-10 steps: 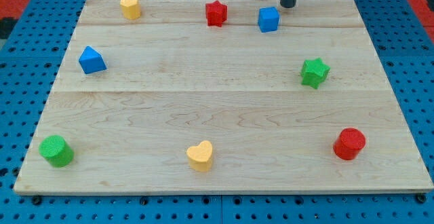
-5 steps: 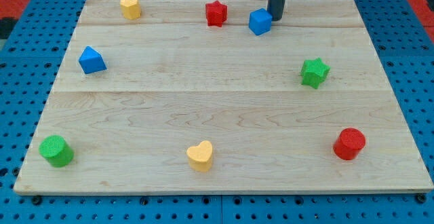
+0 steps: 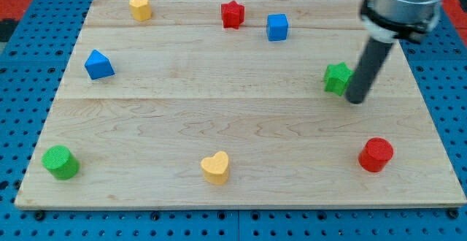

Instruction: Move the green star diagonally towards the blue cube

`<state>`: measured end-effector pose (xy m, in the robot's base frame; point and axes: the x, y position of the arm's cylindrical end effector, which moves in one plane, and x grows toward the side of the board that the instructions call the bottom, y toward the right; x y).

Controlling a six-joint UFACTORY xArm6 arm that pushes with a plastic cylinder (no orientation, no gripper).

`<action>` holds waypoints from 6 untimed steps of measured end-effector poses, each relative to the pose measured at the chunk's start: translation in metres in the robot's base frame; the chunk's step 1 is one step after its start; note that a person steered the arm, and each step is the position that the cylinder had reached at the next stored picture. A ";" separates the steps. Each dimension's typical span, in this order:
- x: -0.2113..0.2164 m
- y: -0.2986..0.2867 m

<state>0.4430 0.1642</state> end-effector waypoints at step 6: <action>-0.141 -0.197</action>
